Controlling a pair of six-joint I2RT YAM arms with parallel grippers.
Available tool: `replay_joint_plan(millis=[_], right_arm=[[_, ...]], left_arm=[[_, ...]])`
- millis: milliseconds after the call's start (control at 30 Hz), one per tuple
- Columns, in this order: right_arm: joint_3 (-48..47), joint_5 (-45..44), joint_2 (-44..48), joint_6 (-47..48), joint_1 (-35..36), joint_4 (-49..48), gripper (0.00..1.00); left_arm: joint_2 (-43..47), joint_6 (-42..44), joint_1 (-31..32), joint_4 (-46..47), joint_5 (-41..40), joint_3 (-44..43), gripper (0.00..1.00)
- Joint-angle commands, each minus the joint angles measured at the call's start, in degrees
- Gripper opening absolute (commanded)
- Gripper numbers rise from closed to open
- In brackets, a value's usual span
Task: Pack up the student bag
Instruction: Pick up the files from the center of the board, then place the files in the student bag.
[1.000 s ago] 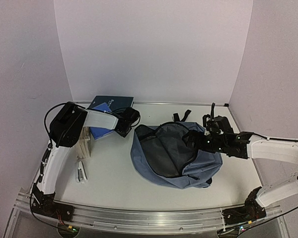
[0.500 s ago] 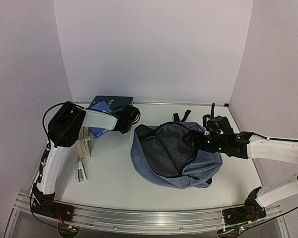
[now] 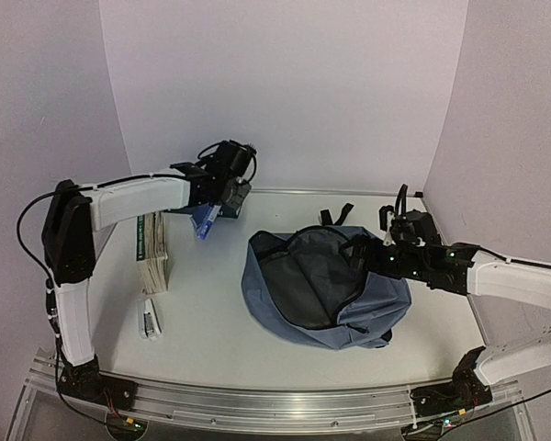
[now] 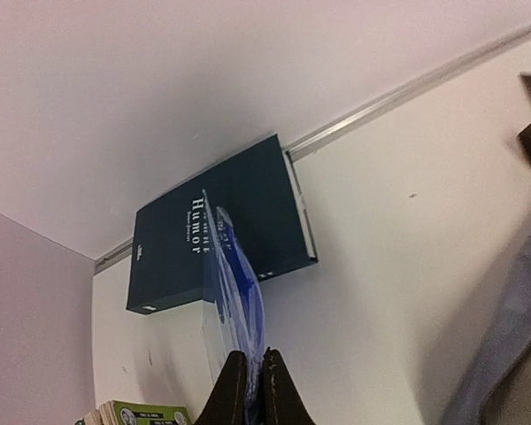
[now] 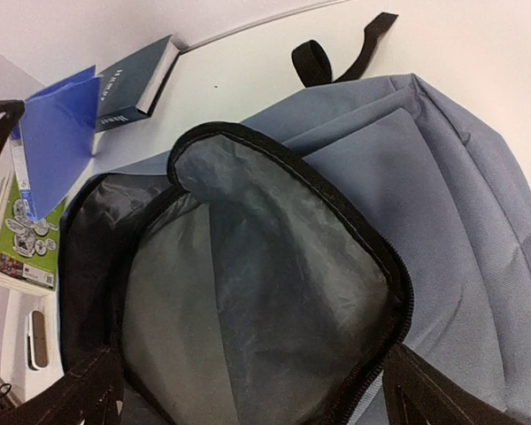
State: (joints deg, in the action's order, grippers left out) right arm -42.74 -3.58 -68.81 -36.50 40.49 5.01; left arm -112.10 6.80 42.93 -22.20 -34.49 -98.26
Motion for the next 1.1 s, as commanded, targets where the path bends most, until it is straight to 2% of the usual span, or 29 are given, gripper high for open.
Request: replay_joint_plan(millis=[0,67,167,333,467,700,900,1067], right_arm=[[-2.5,3.5,3.6,2.8,-0.1,-1.5,0.98],[-2.3,7.2,4.9,4.1,-0.1,-3.1,0.98],[-2.8,13.1,5.8,7.2,-0.1,-4.5,0.98],[-4.3,17.2,4.7,8.3,-0.1,-4.5,0.98],[-4.9,19.2,3.1,6.2,-0.1,-8.1,0.98],[-5.0,21.8,-2.0,-2.4,-0.1,-14.2,0.98],[-4.1,21.6,-2.4,-2.5,-0.1,-15.6,0.98],[-3.0,27.1,-1.1,-2.3,-0.1,-19.9,0.98]], left_arm=[[10.4,-9.7,-0.3,-5.7,18.0,-1.3,0.0],[13.8,-11.5,-0.3,-6.2,25.8,-0.5,0.0],[17.9,-14.3,-0.3,-6.6,32.7,0.6,0.0],[23.9,-18.7,-0.3,-5.1,44.2,3.6,0.0],[28.8,-23.5,-0.3,-0.7,52.4,7.8,0.0],[33.6,-32.8,-0.3,8.4,61.5,14.6,0.0],[36.0,-38.1,-0.4,14.0,67.9,16.8,0.0],[36.9,-41.5,-0.4,17.4,72.7,17.8,0.0]])
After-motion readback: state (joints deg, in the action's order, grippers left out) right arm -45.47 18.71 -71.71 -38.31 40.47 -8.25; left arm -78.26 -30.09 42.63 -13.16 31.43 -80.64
